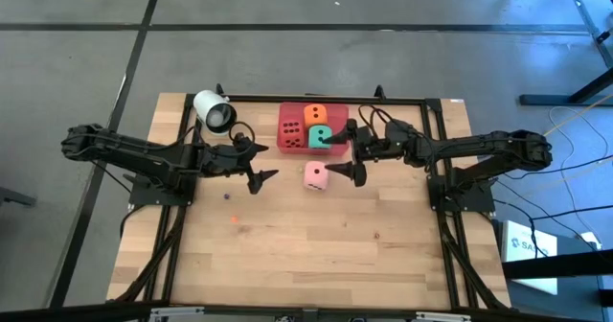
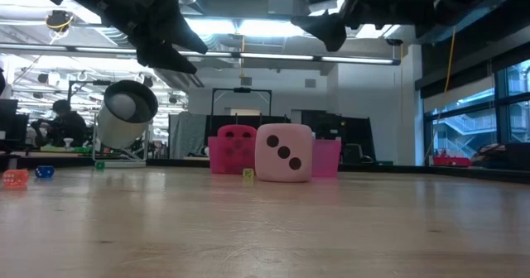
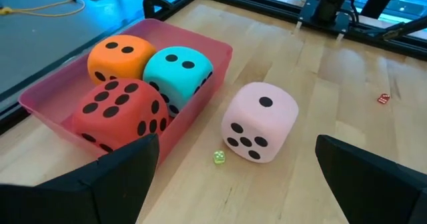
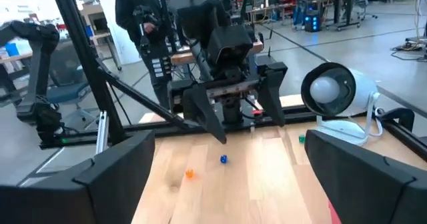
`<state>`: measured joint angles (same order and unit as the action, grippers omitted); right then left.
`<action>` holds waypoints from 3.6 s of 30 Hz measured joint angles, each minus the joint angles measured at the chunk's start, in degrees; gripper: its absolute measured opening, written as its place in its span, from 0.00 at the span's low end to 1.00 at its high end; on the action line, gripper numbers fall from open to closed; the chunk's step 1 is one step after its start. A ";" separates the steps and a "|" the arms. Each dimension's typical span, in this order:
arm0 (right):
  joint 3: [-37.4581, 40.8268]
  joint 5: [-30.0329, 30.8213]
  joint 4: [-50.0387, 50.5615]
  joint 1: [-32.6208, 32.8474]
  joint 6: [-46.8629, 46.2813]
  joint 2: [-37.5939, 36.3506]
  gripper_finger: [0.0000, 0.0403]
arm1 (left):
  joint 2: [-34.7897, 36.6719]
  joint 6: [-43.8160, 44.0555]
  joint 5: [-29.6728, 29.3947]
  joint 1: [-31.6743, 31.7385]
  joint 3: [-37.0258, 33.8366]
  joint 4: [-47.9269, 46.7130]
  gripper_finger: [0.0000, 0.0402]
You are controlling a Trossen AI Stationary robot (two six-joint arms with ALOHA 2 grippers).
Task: Pick & Place Dice
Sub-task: Put the pink die into the pink bin
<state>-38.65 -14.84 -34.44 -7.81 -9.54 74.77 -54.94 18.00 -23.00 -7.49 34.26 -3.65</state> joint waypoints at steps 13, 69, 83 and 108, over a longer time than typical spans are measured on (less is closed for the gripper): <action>0.00 11.25 3.31 -0.75 -1.21 0.01 0.96 | 0.00 -0.02 -0.09 0.01 0.00 -0.01 1.00; -12.35 22.01 32.95 6.01 10.89 21.54 0.96 | -2.45 -6.66 -0.24 -0.01 -4.79 11.58 1.00; -12.52 16.90 36.65 2.97 7.17 21.30 0.96 | -2.45 -5.64 -0.26 0.01 -4.79 11.58 1.00; -12.41 11.19 37.59 2.29 1.49 21.37 0.91 | -2.45 -5.13 -0.31 0.00 -4.79 11.58 1.00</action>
<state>-51.07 -3.65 3.16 -5.53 -8.05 96.14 -57.39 12.87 -23.31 -7.50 29.47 7.92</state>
